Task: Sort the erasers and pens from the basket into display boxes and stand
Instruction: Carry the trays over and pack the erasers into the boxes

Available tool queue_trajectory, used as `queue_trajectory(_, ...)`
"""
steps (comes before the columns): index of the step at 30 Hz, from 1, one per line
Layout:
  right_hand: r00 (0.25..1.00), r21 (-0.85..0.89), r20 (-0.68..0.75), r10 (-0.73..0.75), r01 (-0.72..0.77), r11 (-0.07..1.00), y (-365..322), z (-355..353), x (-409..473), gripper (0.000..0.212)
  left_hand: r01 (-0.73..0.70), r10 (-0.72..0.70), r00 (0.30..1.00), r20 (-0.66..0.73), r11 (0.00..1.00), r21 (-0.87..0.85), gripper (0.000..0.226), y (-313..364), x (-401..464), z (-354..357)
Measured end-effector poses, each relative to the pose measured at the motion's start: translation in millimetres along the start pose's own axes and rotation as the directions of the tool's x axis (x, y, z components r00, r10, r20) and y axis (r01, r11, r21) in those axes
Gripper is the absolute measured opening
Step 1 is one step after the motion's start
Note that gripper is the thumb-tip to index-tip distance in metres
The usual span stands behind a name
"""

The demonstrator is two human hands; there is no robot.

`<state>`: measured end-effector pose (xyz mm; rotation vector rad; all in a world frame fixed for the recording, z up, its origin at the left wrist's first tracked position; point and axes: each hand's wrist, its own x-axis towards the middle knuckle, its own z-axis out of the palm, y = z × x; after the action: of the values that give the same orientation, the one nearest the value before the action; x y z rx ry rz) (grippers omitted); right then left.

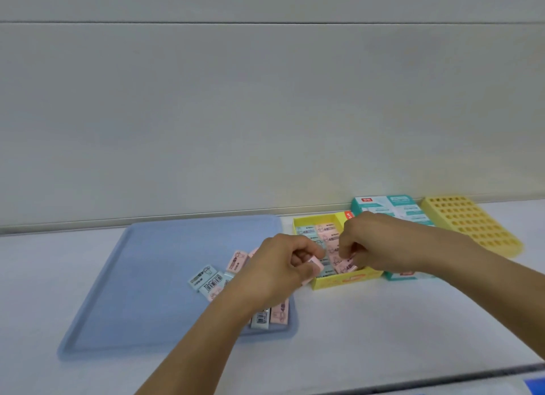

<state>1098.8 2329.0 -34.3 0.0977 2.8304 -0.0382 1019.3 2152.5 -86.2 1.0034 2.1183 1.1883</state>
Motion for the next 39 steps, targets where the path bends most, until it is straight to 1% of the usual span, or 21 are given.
queue_trajectory(3,1.000,0.024,0.015,-0.014,0.014,1.000,3.0,-1.0,-1.5,0.028,0.007,-0.007,1.000,-0.003,1.000,-0.010,0.021,-1.1,0.3,-0.4)
queue_trajectory(9,0.995,0.088,0.044,-0.093,0.089,0.992,12.5,4.2,3.7,0.022,0.023,-0.023,1.000,-0.007,0.999,-0.029,0.019,-3.7,0.7,1.1)
queue_trajectory(12,0.986,0.048,0.023,-0.163,0.162,0.986,15.4,11.3,2.1,0.023,0.028,-0.029,0.999,-0.016,0.999,-0.028,0.018,-5.0,1.1,1.8)
queue_trajectory(14,0.981,-0.009,-0.003,-0.192,0.192,0.981,15.9,13.7,-3.8,0.027,0.034,-0.034,0.999,-0.021,0.999,-0.032,0.018,-6.4,0.7,2.1)
queue_trajectory(17,0.983,-0.088,0.027,-0.180,0.182,0.979,14.1,13.7,-16.5,0.035,0.036,-0.037,0.999,-0.025,0.999,-0.041,0.017,-7.6,0.5,2.7)
queue_trajectory(19,0.989,-0.083,0.039,-0.144,0.147,0.986,11.7,13.2,-22.4,0.045,0.039,-0.040,0.999,-0.025,0.999,-0.037,0.019,-7.7,1.3,3.3)
queue_trajectory(21,0.994,-0.018,0.035,-0.100,0.100,0.995,10.4,14.8,-22.7,0.053,0.040,-0.040,0.999,-0.023,0.999,-0.021,0.019,-7.6,1.8,3.7)
queue_trajectory(23,0.996,0.036,0.051,-0.079,0.077,0.996,10.8,15.4,-20.2,0.045,0.036,-0.037,0.999,-0.021,0.999,-0.025,0.018,-7.8,1.5,3.6)
queue_trajectory(25,0.993,0.037,0.095,-0.077,0.073,0.997,13.9,13.1,-19.4,0.037,0.035,-0.036,0.999,-0.023,0.999,-0.030,0.018,-7.8,0.6,3.4)
queue_trajectory(31,0.993,0.090,0.099,-0.067,0.058,0.994,23.7,9.7,-19.4,0.037,0.034,-0.034,0.999,-0.029,0.999,-0.016,0.018,-7.8,0.8,3.9)
queue_trajectory(33,0.997,0.135,0.050,-0.060,0.053,0.989,24.4,12.1,-11.5,0.030,0.028,-0.029,0.999,-0.035,1.000,-0.012,0.017,-7.9,1.2,4.1)
queue_trajectory(36,0.994,0.147,-0.093,-0.060,0.073,0.986,26.6,13.1,6.2,0.019,0.027,-0.027,0.999,-0.037,1.000,-0.008,0.017,-9.1,1.9,4.4)
queue_trajectory(37,0.992,0.126,-0.104,-0.066,0.079,0.989,26.5,13.3,12.3,0.016,0.030,-0.030,0.999,-0.038,1.000,-0.008,0.017,-9.4,2.0,4.6)
queue_trajectory(39,0.993,0.075,-0.090,-0.080,0.087,0.993,24.0,13.3,22.3,0.020,0.033,-0.033,0.999,-0.040,0.999,-0.010,0.016,-9.2,1.7,4.7)
